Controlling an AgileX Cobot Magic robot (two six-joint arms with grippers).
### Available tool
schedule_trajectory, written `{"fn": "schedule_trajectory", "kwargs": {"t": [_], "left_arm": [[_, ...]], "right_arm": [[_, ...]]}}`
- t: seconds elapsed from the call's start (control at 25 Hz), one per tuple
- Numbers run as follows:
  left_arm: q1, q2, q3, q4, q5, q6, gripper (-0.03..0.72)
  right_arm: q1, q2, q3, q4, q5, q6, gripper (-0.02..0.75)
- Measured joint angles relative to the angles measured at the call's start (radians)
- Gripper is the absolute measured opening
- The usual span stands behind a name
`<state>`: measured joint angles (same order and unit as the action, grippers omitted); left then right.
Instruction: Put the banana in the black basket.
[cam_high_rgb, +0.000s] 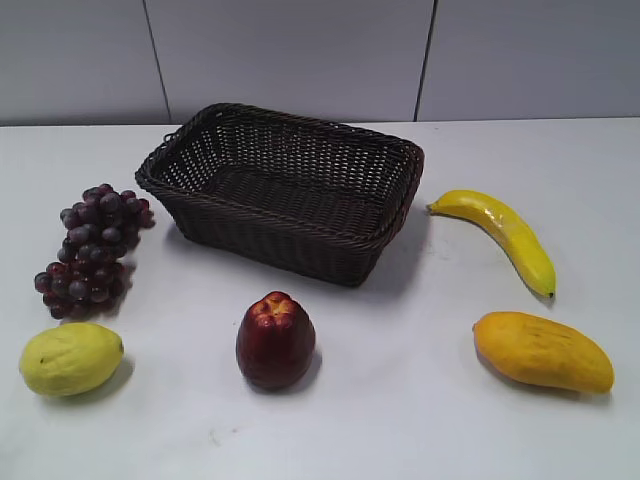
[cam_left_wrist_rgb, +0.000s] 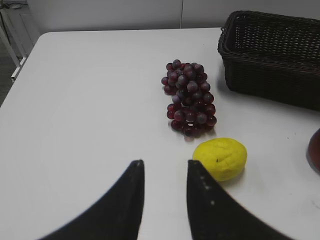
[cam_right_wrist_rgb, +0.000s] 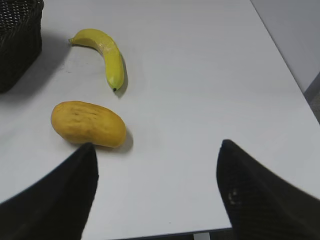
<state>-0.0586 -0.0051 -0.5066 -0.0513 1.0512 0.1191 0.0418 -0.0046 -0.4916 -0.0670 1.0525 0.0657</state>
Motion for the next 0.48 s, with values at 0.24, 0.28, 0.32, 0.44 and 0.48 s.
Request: {"fn": "schedule_trajectory", "kwargs": {"t": [0.24, 0.28, 0.32, 0.44, 0.48], "left_arm": [[0.0, 0.0, 0.0, 0.0, 0.0, 0.0, 0.215], [0.0, 0.0, 0.0, 0.0, 0.0, 0.0, 0.215], [0.0, 0.0, 0.0, 0.0, 0.0, 0.0, 0.215], [0.0, 0.0, 0.0, 0.0, 0.0, 0.0, 0.215], [0.0, 0.0, 0.0, 0.0, 0.0, 0.0, 0.215]], "right_arm": [[0.0, 0.0, 0.0, 0.0, 0.0, 0.0, 0.59], [0.0, 0.0, 0.0, 0.0, 0.0, 0.0, 0.59], [0.0, 0.0, 0.0, 0.0, 0.0, 0.0, 0.59], [0.0, 0.0, 0.0, 0.0, 0.0, 0.0, 0.59], [0.0, 0.0, 0.0, 0.0, 0.0, 0.0, 0.59]]}}
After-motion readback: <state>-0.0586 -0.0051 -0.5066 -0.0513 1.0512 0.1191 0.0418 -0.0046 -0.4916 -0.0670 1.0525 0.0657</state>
